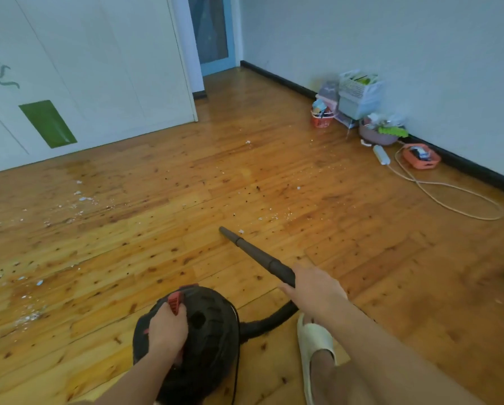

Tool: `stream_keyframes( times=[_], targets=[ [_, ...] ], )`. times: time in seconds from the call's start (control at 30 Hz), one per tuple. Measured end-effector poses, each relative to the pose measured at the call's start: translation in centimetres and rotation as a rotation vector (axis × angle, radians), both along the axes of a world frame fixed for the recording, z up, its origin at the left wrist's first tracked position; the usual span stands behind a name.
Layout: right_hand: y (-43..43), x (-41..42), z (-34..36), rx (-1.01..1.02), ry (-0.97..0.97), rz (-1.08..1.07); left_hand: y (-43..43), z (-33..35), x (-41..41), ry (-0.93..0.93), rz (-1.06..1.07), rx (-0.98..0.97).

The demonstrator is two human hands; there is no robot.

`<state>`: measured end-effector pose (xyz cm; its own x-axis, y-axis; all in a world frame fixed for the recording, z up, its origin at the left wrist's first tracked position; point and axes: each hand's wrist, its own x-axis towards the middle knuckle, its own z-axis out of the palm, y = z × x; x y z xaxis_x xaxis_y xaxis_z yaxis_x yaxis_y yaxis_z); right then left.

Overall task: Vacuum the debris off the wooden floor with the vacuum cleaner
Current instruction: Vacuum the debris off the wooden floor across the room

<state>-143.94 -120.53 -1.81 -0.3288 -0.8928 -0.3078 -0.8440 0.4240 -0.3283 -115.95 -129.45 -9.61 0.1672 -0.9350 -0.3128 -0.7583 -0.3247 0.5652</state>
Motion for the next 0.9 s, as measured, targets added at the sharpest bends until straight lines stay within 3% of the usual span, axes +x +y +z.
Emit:
stream_keyframes(
  times=[0.27, 0.5, 0.9],
  targets=[
    [6.4, -2.2, 0.2, 0.015, 0.02, -0.16, 3.6, 0.9, -1.1, 0.075, -0.185, 0.045],
    [8.2, -2.1, 1.1, 0.04, 0.093, -0.154, 5.7, 0.8, -1.4, 0.051, -0.316, 0.096],
    [8.7, -4.0, 1.8, 0.049, 0.104, -0.232, 6.5, 0.1, -5.6, -0.045, -0.182, 0.066]
  ],
)
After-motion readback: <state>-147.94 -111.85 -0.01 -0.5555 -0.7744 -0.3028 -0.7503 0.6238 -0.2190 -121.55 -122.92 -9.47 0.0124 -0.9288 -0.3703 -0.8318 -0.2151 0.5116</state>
